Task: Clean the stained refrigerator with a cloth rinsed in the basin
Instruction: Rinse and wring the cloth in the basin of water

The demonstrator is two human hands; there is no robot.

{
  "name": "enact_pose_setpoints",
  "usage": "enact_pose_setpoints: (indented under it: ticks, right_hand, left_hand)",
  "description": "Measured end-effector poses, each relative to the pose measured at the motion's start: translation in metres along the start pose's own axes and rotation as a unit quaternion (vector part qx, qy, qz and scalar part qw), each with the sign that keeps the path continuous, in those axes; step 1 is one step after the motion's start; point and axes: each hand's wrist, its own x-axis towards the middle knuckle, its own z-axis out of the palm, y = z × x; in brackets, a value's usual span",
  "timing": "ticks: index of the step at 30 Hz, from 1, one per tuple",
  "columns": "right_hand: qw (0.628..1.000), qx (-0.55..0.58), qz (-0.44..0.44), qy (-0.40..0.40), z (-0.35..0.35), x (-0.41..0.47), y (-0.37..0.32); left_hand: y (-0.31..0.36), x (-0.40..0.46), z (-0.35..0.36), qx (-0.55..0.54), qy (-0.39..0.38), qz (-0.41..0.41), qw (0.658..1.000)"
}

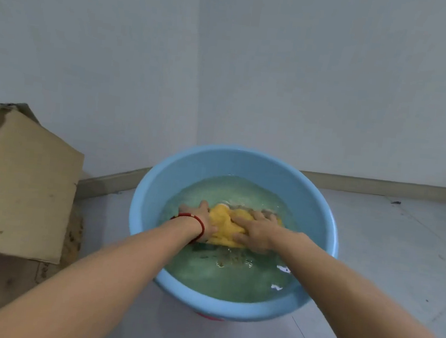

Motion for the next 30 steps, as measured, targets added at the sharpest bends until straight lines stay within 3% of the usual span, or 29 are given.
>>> enact_pose_setpoints:
  ticks: [2,5,7,9,10,12,13,14,15,16,18,20,22,25,27,30]
  right_hand:
    - [1.000,-0.017,0.005,0.011,-0.010,0.000,0.010]
    - [0.996,0.004,0.083,0.027,-0.009,-0.003,0.000]
    - [0.989,0.094,0.117,0.011,-0.007,-0.006,-0.014]
    - [0.963,0.252,0.101,-0.007,-0.014,-0.007,-0.017]
    - [0.927,0.364,0.088,-0.022,-0.019,-0.002,-0.018]
    - [0.798,0.591,0.104,-0.054,-0.030,-0.002,-0.021]
    - [0.751,0.648,0.107,-0.063,-0.031,0.001,-0.024]
    - [0.742,0.659,0.104,-0.060,-0.030,0.010,-0.026]
    - [0.763,0.637,0.098,-0.053,-0.030,0.012,-0.029]
    - [0.809,0.579,0.092,-0.034,-0.030,0.012,-0.032]
    - [0.916,0.392,0.078,0.034,-0.030,0.005,-0.029]
    - [0.970,0.203,0.086,0.107,-0.028,0.003,-0.014]
    - [0.981,0.090,0.104,0.136,-0.027,-0.001,-0.007]
    - [0.980,0.033,0.102,0.166,-0.018,0.001,-0.015]
    - [0.977,0.085,0.140,0.135,-0.012,0.001,-0.029]
    - [0.938,0.290,0.175,0.076,-0.011,0.013,-0.047]
  left_hand:
    - [0.001,0.001,0.004,0.038,0.036,-0.005,0.999]
    - [0.006,-0.008,0.016,0.044,0.075,-0.077,0.993]
    - [0.011,-0.007,0.024,-0.082,0.061,-0.113,0.988]
    - [0.021,0.001,0.026,-0.230,0.025,-0.108,0.967]
    - [0.025,0.008,0.026,-0.291,0.018,-0.099,0.951]
    - [0.034,0.015,0.027,-0.410,-0.018,-0.099,0.907]
    - [0.038,0.015,0.028,-0.471,-0.065,-0.102,0.874]
    - [0.043,0.009,0.026,-0.503,-0.108,-0.104,0.851]
    - [0.048,-0.004,0.022,-0.524,-0.116,-0.101,0.838]
    - [0.047,-0.014,0.020,-0.529,-0.115,-0.101,0.835]
    - [0.043,-0.018,0.015,-0.528,-0.121,-0.106,0.834]
    - [0.032,-0.023,0.008,-0.527,-0.104,-0.115,0.835]
    - [0.021,-0.022,-0.001,-0.506,-0.075,-0.130,0.849]
    - [0.024,-0.017,0.003,-0.414,0.046,-0.139,0.898]
    - [0.032,-0.022,0.006,-0.357,0.079,-0.149,0.919]
    - [0.040,-0.020,0.014,-0.386,0.056,-0.133,0.911]
